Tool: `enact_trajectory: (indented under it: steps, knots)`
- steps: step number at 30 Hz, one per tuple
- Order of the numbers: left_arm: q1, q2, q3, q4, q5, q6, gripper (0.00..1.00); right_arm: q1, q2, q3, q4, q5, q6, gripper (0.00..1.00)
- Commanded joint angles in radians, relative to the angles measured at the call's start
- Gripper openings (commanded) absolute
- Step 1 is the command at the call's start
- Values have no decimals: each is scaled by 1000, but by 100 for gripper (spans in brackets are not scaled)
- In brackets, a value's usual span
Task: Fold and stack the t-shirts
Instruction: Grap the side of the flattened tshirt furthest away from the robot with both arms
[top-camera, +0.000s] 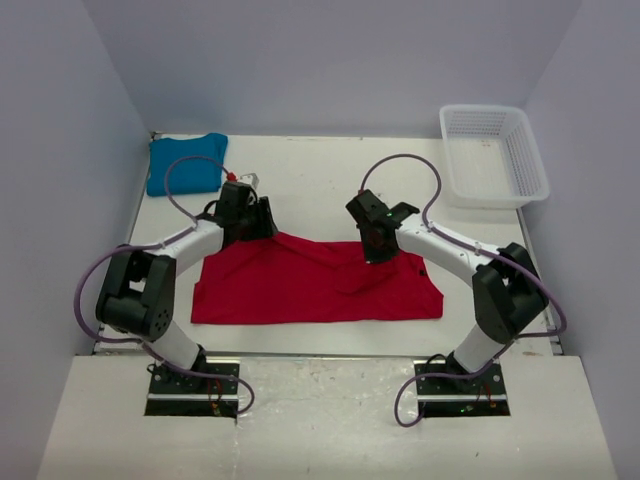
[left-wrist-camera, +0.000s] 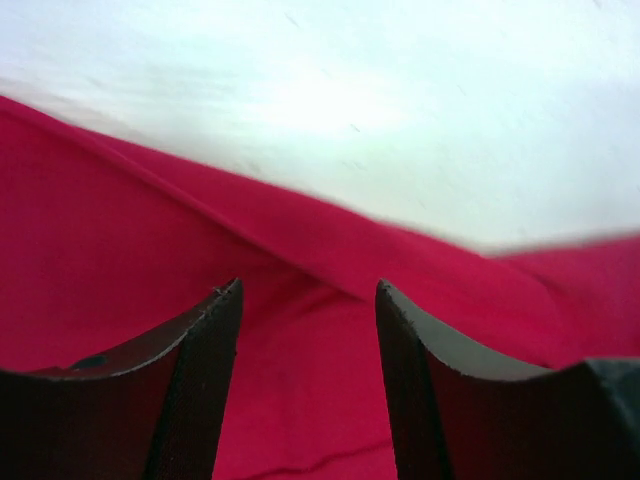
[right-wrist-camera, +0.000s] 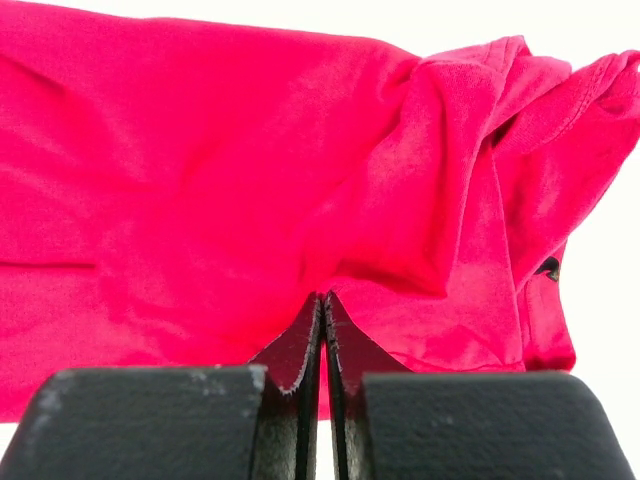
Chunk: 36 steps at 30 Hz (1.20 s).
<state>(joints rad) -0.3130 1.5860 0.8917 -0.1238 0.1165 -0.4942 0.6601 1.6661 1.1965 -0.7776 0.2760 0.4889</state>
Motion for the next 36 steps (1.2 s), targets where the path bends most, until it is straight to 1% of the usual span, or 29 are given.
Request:
enact_trajectory:
  steps: [1, 3, 7, 8, 11, 12, 16, 19, 31, 33, 34, 36]
  knots:
    - [46, 66, 130, -101, -202, 14, 57, 1, -51, -8, 49, -18, -6, 0]
    - [72, 94, 167, -138, -285, 19, 57, 3, -51, -5, 57, -23, -21, 0]
    - [123, 163, 242, -178, -363, 29, 53, 1, -60, -9, 78, -43, -32, 0]
    - [149, 173, 269, -186, -365, 34, 49, 1, -63, -11, 86, -49, -35, 0]
    - [202, 204, 294, -204, -345, 36, 42, 3, -66, -15, 95, -60, -39, 0]
    - [227, 213, 305, -212, -336, 33, 42, 3, -63, -15, 95, -60, -42, 0]
    - [268, 244, 331, -230, -324, 32, 41, 1, -60, -18, 97, -64, -44, 0]
    - [285, 273, 349, -240, -322, 31, 39, 3, -60, -20, 98, -67, -47, 0]
    - [313, 364, 434, -247, -298, 36, 40, 1, -65, -28, 107, -81, -52, 0]
    - [313, 373, 449, -250, -296, 36, 41, 1, -63, -31, 109, -83, -52, 0]
    - [337, 379, 451, -251, -294, 36, 43, 1, -63, -32, 106, -83, -52, 0]
    - [339, 394, 460, -251, -293, 39, 45, 1, -63, -31, 107, -87, -52, 0]
